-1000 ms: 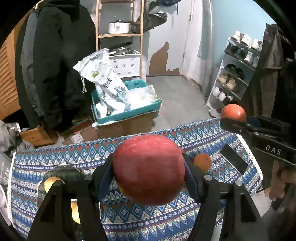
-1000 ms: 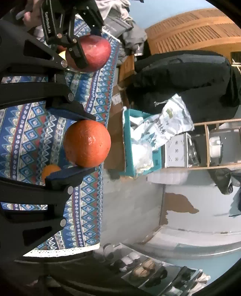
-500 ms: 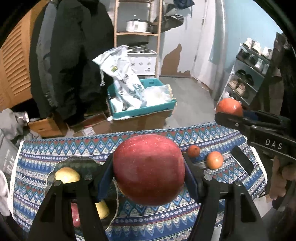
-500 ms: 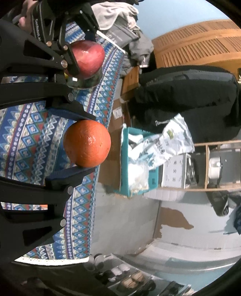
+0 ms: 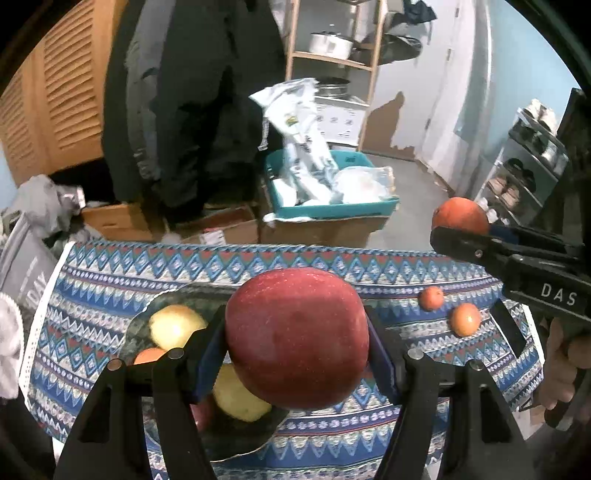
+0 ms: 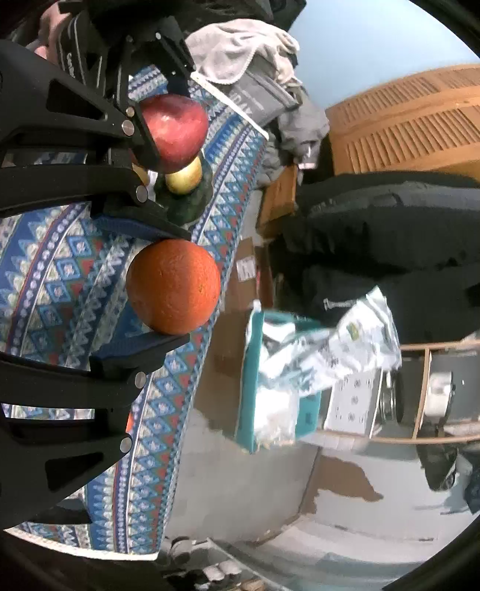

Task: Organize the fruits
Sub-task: 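Carry the apple toward the glass bowl with the left tool while the right tool carries the orange, then lower the apple into the bowl and open the left tool while the right tool releases the orange there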

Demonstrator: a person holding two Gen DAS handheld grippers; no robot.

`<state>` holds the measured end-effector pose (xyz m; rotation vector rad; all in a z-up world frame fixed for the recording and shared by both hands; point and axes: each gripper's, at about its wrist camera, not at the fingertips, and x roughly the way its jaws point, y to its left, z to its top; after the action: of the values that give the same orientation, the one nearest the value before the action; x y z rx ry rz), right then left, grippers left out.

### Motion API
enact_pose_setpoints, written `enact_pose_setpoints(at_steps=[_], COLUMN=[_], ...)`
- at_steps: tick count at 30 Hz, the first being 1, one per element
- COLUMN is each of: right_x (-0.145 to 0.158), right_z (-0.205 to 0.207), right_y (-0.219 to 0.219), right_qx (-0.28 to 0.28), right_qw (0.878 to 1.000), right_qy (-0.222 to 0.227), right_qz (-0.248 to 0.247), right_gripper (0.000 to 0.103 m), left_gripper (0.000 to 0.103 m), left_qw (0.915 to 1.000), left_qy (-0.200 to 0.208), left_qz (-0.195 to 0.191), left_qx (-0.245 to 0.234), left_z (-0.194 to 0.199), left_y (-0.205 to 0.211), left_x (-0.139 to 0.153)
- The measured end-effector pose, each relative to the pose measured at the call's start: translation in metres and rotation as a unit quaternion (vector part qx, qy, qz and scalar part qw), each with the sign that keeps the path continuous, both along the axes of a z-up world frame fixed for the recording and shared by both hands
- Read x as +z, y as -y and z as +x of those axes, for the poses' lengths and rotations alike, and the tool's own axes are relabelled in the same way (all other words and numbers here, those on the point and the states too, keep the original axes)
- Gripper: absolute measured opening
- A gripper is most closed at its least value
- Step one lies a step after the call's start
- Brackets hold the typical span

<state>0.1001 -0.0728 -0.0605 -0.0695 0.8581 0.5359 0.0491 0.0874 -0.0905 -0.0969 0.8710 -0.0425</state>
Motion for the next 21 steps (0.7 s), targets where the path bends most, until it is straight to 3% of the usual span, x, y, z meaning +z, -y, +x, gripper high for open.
enact_pose_setpoints(at_steps=[9, 21], right_x=[-0.016, -0.056], right_z=[0.006, 0.018], right_y=[-0.049, -0.108], right_qx=[0.034, 0.067], right_qw=[0.999, 0.995], right_qy=[-0.022, -0.069], right_qz=[-0.003, -0.014], right_gripper=[0.047, 0.047], left_gripper=[0.070, 0.070], left_qw=[0.9989, 0.9933], left_qy=[-0.018, -0.067], left_qz=[-0.011, -0.031], left_qx=[0.042, 0.088], left_z=[-0.007, -0.002], left_y=[-0.049, -0.095], left_x=[-0.013, -0.053])
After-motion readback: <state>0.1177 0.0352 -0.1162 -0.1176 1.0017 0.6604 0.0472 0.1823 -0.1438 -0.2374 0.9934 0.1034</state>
